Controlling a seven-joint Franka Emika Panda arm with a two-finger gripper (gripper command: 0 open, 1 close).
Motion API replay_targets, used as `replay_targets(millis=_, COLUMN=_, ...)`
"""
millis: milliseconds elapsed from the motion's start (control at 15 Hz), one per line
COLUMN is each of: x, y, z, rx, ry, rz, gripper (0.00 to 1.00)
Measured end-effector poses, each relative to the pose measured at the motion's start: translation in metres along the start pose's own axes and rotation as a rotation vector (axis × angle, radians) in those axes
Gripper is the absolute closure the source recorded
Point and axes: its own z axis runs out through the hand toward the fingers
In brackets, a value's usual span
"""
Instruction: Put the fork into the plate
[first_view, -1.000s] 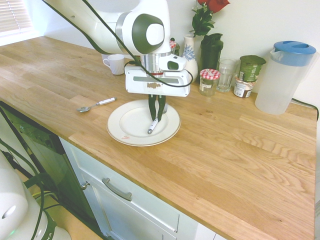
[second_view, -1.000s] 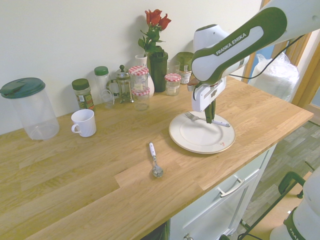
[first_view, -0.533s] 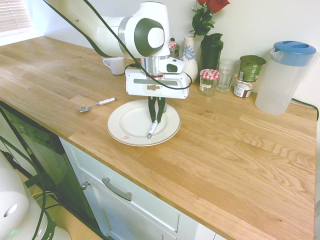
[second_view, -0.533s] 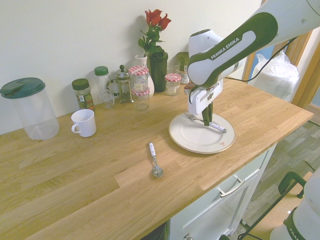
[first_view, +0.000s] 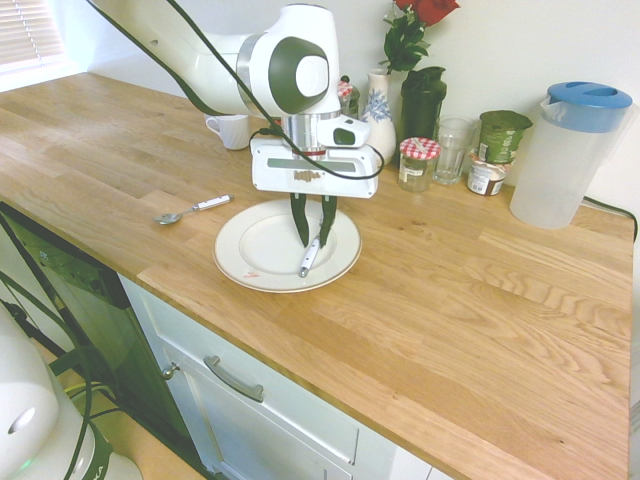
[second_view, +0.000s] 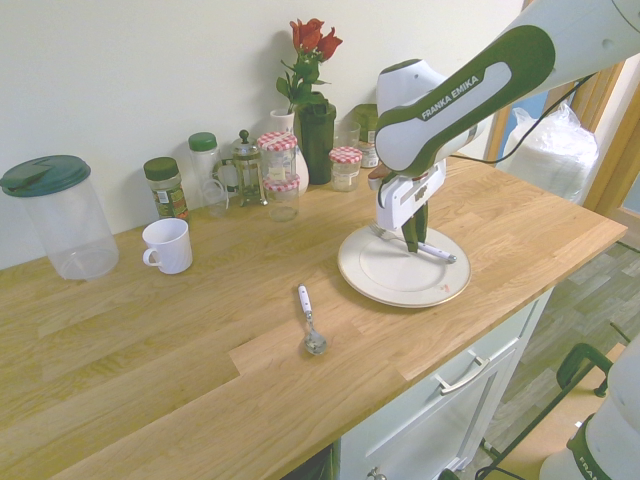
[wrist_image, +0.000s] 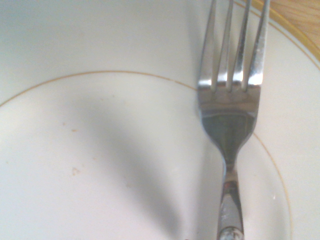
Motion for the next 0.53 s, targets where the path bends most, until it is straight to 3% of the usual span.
replay_targets(millis=200, x=0.001, y=0.001, z=-0.001, rx=0.005, ry=0.007, rz=0.004, gripper=0.0)
replay_targets(millis=533, x=0.002, y=0.018, z=-0.015, rx=0.072, ry=0.101, rz=0.042, gripper=0.0)
